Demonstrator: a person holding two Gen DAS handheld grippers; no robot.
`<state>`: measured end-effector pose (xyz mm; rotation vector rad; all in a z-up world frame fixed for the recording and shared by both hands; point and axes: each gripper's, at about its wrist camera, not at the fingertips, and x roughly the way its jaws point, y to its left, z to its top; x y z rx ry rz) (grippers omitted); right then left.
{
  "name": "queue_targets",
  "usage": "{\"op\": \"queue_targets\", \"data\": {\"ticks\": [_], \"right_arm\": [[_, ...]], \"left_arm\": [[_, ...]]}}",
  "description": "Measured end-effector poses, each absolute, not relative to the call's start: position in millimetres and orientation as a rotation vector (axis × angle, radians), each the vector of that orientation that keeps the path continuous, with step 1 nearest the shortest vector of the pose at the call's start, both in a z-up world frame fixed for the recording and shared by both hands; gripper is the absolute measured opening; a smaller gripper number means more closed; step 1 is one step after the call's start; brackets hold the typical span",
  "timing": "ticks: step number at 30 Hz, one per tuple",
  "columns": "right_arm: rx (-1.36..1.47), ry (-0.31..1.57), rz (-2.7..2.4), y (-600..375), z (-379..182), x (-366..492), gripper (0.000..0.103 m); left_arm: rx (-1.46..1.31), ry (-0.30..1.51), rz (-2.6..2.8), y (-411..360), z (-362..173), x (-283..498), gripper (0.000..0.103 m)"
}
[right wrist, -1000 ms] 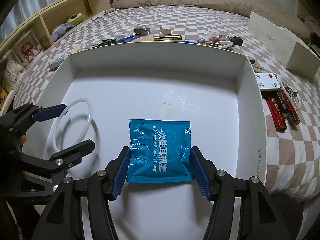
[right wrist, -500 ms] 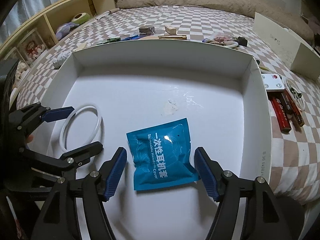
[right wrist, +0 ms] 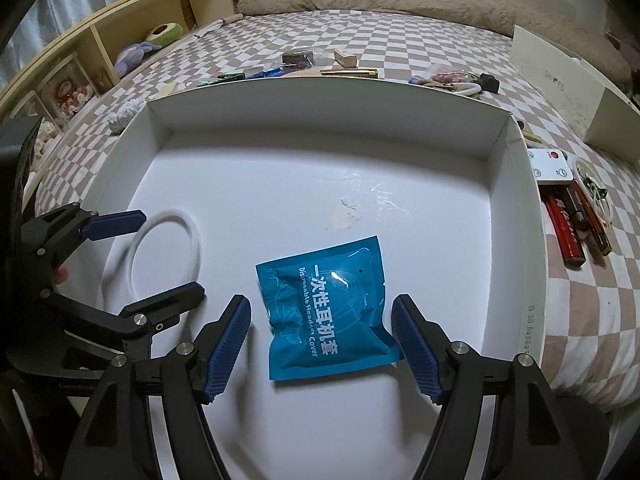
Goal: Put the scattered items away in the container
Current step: 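Lower the white ring into the tray with the left tool while the right tool releases the packet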
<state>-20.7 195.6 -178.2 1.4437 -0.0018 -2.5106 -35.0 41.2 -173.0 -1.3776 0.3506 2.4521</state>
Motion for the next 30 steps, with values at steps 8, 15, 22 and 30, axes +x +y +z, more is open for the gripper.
{"op": "queue_targets", "data": {"ticks": [8,15,22,30], "right_arm": [[1.447,0.019,-2.511,193.7,-178.9,-20.4,0.074],[1.450,0.052,-2.516,190.7,-180.0,-19.7,0.077],[1.450,0.052,-2.516,188.8,-180.1,-19.8,0.077],[1.471,0.087,-2.510,185.8,-180.6,-20.4,0.077]], "left_arm": [[-1.350,0.354,2.463,40.8,-171.9,-32.3,0.083],[-1.336,0.356,2.465,39.0,-171.6,-31.7,0.083],[-1.340,0.352,2.468,39.6,-172.2,-31.3,0.083],[-1.353,0.333,2.478,37.4,-172.3,-32.7,0.083]]}}
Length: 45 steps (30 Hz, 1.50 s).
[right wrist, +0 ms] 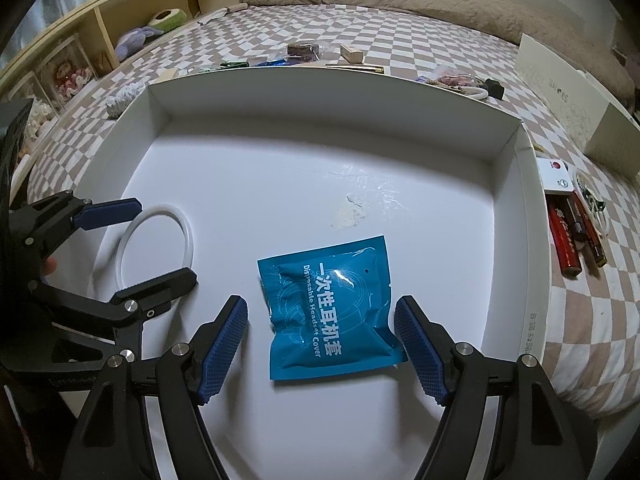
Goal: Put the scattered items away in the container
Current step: 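Lower the white ring into the tray with the left tool while the right tool releases the packet, then withdraw both open tools from the white tray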
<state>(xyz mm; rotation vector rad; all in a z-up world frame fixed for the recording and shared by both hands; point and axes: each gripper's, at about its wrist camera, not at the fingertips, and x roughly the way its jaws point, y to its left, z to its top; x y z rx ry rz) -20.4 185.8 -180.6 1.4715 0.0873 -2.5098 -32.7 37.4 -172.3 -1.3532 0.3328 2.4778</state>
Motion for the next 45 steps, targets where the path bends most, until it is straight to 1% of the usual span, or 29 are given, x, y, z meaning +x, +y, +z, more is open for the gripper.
{"op": "queue_targets", "data": {"ticks": [12,14,35,45], "right_arm": [[1.440,0.074,-2.549,187.8,-166.1,-11.8,0.077],[1.426,0.072,-2.559,188.1,-162.2,-10.1,0.077],[1.334,0.003,-2.639,204.0,-134.4,3.7,0.077],[1.228,-0.090,-2.687,218.9,-124.0,12.3,0.077]], "left_arm": [[-1.288,0.245,2.563,24.7,-148.4,-31.7,0.084],[-1.276,0.227,2.577,20.7,-143.9,-30.9,0.092],[-1.199,0.194,2.633,11.4,-123.8,-17.7,0.092],[-1.148,0.150,2.684,3.8,-115.6,-11.5,0.092]]}}
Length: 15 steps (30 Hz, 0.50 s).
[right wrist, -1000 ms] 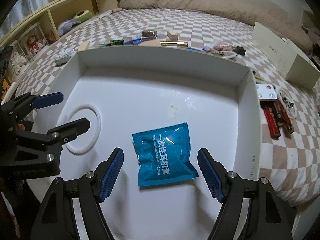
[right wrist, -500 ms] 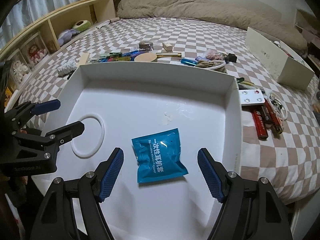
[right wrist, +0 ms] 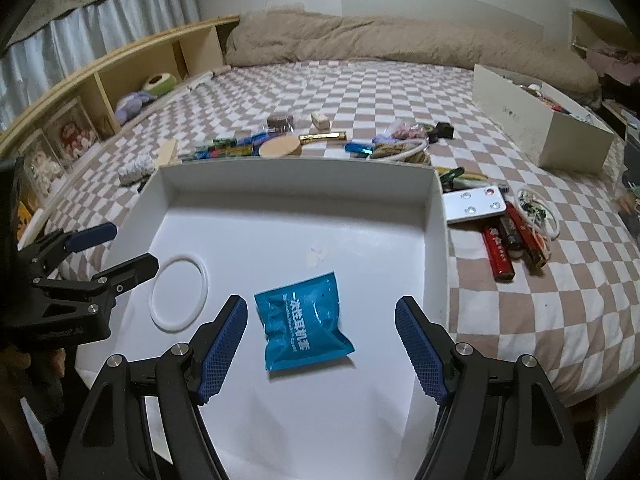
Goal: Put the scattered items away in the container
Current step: 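Withdraw both open tools from the white tray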
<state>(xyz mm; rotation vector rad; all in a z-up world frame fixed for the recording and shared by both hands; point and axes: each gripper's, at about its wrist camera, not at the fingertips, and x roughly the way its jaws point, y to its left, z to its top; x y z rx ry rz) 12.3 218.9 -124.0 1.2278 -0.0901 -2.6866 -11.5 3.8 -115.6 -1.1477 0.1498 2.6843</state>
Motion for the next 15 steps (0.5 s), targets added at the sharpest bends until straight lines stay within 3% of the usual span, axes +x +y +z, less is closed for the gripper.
{"op": "queue_targets", "data": {"ticks": [4,6,15], "right_arm": [[1.141,-0.132,-2.733,227.1,-113.5,16.4,0.079],[1.097,-0.138,-2.763,230.7,-108.6,18.2,0.097],[1.035,-0.145,-2.850,241.5,-100.3,19.8,0.103]], "left_arm": [[-1.110,0.123,2.721,-1.0,-108.4,-10.1,0.097],[-1.091,0.112,2.742,-3.8,-104.8,-9.9,0.101],[-1.005,0.106,2.777,-8.7,-95.5,-6.3,0.103]]}}
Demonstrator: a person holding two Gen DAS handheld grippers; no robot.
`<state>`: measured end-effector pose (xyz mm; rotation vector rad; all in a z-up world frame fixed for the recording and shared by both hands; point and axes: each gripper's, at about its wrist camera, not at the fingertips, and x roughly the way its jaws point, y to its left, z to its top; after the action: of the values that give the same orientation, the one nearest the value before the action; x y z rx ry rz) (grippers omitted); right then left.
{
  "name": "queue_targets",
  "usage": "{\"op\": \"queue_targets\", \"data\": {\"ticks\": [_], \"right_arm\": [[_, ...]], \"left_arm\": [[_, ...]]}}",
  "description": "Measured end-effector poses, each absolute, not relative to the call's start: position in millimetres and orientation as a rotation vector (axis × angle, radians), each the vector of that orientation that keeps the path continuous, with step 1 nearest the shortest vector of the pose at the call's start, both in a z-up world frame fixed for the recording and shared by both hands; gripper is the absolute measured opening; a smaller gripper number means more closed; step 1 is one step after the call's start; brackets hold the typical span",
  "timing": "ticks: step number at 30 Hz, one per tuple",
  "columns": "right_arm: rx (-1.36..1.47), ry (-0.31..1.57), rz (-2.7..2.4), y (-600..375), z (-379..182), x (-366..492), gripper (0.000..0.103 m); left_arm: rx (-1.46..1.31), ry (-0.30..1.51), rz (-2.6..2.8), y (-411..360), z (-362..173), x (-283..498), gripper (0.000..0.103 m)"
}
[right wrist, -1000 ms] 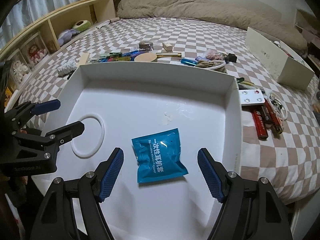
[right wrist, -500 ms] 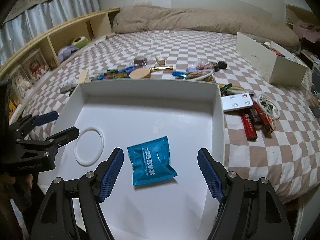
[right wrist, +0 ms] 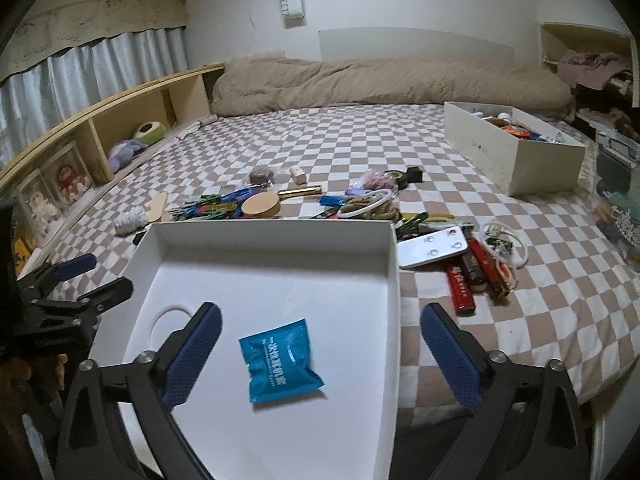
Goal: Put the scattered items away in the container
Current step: 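Withdraw both open tools from the white tray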
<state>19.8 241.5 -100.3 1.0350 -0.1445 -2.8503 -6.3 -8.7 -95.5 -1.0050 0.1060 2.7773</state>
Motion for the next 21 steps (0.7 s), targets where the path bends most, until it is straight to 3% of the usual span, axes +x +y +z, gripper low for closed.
{"op": "queue_targets", "data": {"ticks": [21], "right_arm": [[0.996,-0.213,-2.963,276.3,-99.8,12.2,0.103]], "left_arm": [[-0.979,0.098,2.837,-22.7,-93.9,-14.9,0.103]]}}
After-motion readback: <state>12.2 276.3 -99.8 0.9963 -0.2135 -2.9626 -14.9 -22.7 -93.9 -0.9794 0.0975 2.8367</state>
